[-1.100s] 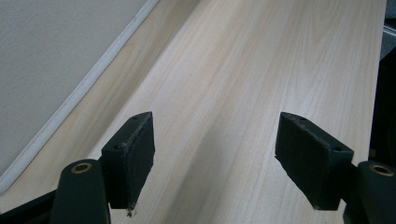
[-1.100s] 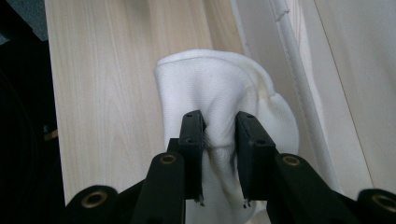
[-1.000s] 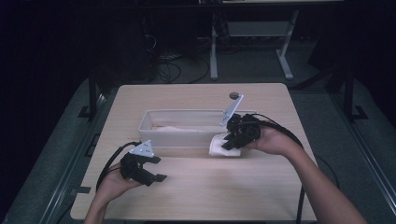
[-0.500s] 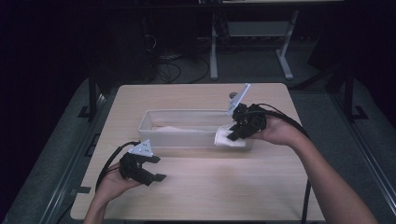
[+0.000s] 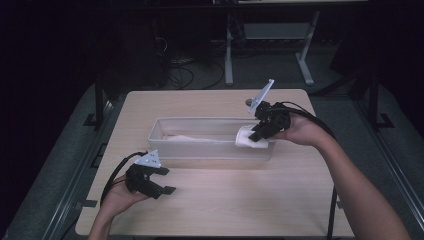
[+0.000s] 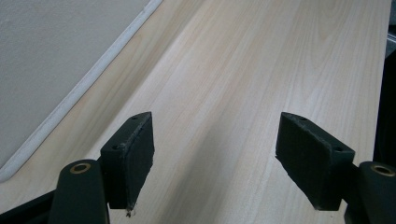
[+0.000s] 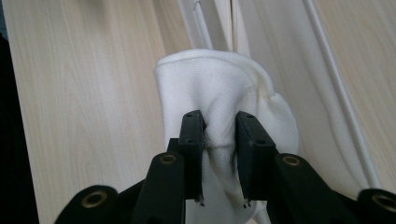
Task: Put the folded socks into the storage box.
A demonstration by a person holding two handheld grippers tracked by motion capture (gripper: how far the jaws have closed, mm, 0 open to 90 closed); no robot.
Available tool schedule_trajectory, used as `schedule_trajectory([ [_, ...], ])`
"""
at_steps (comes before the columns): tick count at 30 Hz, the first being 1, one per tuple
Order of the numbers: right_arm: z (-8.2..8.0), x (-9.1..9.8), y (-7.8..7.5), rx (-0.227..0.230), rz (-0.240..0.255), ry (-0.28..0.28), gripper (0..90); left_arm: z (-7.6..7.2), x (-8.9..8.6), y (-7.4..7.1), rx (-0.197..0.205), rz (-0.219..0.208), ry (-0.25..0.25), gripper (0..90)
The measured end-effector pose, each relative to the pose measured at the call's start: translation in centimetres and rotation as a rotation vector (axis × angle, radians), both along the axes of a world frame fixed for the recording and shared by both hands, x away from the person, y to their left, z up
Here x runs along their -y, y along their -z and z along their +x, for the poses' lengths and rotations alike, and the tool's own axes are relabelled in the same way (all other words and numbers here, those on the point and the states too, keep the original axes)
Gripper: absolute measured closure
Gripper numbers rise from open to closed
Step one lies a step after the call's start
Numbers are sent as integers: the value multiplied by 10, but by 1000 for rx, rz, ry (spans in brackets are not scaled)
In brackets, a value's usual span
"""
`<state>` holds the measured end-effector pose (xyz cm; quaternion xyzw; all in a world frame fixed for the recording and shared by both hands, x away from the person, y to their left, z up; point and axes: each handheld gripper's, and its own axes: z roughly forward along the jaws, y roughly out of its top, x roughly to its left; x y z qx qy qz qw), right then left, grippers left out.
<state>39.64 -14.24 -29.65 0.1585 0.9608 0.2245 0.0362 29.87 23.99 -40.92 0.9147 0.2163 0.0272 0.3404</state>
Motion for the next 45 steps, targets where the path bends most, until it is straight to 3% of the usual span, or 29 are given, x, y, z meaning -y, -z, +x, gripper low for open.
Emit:
schedule_trajectory([
  [21,38,25,3,-17,-2,59,734,2,-3,2,-4,5,-11,273],
  [45,64,28,31,-63,-14,92,732,1,-7,3,-8,-2,-23,269],
])
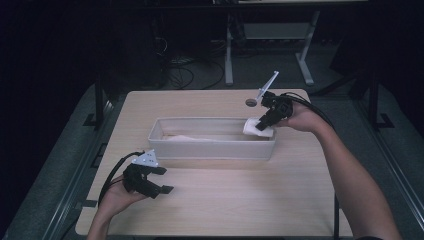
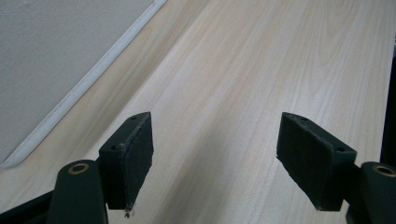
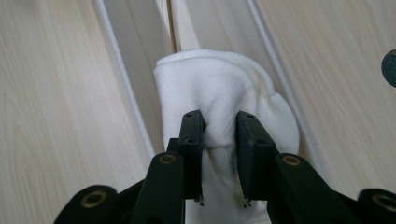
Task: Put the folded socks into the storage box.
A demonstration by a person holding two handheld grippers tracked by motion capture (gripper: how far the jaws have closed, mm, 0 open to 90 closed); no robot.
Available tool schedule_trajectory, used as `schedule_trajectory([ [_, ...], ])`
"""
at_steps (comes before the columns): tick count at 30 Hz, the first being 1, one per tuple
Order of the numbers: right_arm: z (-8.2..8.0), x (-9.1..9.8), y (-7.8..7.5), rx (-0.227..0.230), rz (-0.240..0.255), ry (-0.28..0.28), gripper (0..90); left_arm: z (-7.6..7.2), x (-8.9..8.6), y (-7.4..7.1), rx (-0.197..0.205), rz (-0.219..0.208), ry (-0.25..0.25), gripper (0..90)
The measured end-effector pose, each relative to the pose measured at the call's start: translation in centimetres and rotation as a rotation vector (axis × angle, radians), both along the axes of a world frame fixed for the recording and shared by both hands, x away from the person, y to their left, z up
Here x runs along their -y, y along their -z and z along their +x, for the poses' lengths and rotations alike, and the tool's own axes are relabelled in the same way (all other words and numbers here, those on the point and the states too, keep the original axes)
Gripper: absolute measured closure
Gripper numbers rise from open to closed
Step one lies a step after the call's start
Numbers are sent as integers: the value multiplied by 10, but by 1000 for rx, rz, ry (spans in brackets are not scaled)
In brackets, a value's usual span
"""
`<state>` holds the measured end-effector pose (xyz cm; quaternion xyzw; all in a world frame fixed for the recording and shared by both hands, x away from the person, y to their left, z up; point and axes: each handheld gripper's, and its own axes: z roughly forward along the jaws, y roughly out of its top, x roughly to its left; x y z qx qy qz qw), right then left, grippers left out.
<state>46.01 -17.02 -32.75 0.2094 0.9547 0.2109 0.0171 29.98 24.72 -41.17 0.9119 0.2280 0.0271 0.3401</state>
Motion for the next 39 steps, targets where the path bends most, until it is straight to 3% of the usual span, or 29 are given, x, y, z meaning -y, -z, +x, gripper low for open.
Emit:
schedule_trajectory([
  [39,14,-3,23,-42,-11,21,730,1,-6,1,-4,-12,-10,268],
])
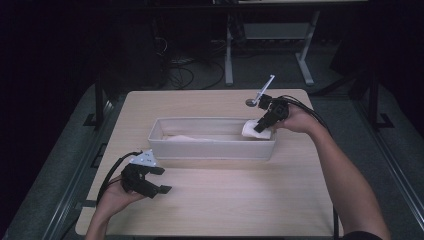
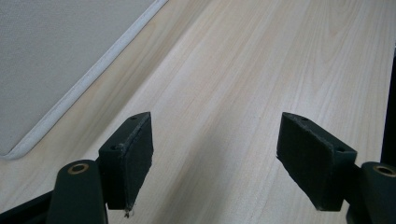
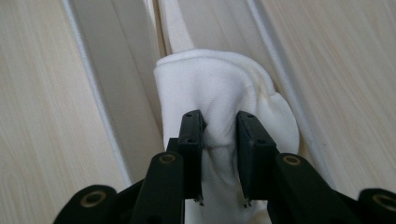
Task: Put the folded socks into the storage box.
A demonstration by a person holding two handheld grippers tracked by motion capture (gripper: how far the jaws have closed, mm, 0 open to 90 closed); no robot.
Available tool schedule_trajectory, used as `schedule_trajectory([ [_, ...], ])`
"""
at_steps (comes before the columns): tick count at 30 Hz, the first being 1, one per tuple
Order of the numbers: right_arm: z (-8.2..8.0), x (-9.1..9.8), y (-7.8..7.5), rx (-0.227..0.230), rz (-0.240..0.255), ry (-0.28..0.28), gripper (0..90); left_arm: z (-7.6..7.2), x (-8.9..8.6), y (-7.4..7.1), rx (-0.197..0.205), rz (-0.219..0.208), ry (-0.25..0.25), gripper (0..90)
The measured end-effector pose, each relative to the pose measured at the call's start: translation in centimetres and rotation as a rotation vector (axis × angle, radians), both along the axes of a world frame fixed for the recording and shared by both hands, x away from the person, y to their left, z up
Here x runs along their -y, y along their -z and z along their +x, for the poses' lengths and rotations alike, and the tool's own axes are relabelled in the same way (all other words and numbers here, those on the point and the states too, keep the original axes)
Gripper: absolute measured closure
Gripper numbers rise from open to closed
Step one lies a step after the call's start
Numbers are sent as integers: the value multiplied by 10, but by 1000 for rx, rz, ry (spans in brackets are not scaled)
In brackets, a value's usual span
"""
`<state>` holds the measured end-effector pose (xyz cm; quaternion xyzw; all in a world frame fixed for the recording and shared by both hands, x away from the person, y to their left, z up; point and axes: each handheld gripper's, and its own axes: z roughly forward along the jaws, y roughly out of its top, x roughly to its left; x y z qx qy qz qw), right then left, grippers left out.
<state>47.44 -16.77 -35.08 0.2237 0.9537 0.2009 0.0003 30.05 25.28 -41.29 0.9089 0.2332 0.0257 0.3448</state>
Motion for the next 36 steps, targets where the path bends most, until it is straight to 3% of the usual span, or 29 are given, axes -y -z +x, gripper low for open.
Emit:
schedule_trajectory([
  [7,1,0,5,-5,-8,7,730,-1,-1,0,-4,2,-4,268],
  [17,1,1,25,-33,-15,19,729,-1,0,1,-9,1,0,266],
  [36,2,-7,37,-34,-42,2,723,-1,-2,1,-15,-1,3,263],
])
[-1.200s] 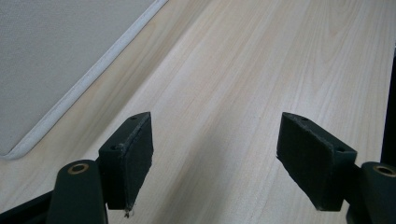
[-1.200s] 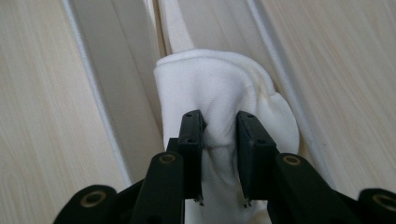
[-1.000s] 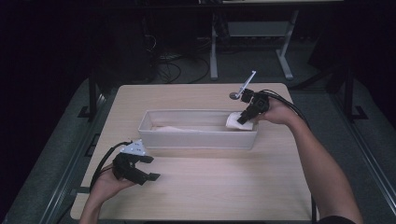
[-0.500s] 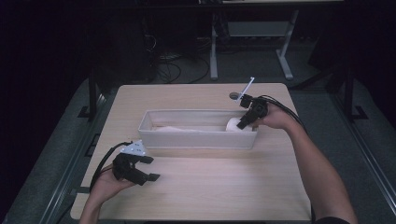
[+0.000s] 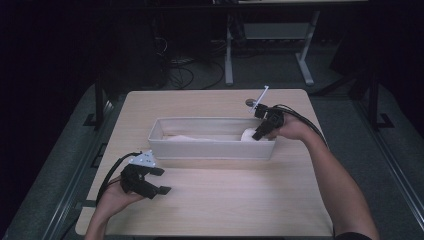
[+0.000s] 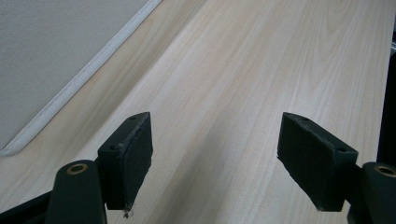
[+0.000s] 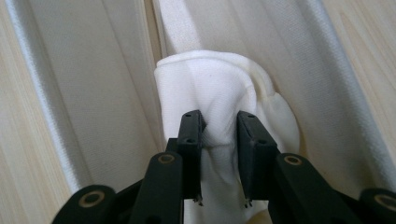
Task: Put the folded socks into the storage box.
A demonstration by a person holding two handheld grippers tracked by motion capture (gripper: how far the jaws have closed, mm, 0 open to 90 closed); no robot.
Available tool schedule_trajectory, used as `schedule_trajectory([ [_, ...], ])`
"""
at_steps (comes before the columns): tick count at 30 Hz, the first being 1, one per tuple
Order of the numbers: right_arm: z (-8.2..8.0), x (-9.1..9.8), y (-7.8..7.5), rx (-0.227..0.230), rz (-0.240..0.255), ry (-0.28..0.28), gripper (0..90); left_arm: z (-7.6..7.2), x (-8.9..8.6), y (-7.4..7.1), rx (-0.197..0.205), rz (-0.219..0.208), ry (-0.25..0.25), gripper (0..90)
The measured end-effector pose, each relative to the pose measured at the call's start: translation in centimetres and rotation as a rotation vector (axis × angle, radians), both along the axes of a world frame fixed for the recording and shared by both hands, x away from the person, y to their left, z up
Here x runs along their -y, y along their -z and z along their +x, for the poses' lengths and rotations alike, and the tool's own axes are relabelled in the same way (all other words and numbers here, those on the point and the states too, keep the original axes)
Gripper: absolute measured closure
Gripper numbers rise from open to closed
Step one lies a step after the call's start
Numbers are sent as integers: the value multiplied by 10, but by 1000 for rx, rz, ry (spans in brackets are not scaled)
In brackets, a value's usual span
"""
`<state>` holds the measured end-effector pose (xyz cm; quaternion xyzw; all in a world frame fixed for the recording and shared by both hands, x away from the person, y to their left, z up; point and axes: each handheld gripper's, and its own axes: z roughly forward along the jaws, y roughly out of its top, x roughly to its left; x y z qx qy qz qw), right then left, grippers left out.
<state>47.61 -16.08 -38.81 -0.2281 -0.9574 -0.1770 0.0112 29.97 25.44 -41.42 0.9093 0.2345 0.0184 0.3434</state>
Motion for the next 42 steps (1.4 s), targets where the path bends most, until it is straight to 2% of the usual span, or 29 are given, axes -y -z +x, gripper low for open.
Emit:
schedule_trajectory([
  [11,1,-2,1,6,-1,-5,717,0,-1,0,0,-4,-1,263],
  [14,1,-2,2,3,-2,-1,665,0,-1,0,-1,-2,-1,263],
  [19,0,-3,1,5,-3,-1,628,0,-1,0,0,-6,-3,263],
  [32,-5,-1,-12,38,12,-6,603,-1,-1,-1,2,-9,1,263],
  [42,-6,1,-15,39,11,-2,604,-1,-1,-1,3,-6,5,263],
])
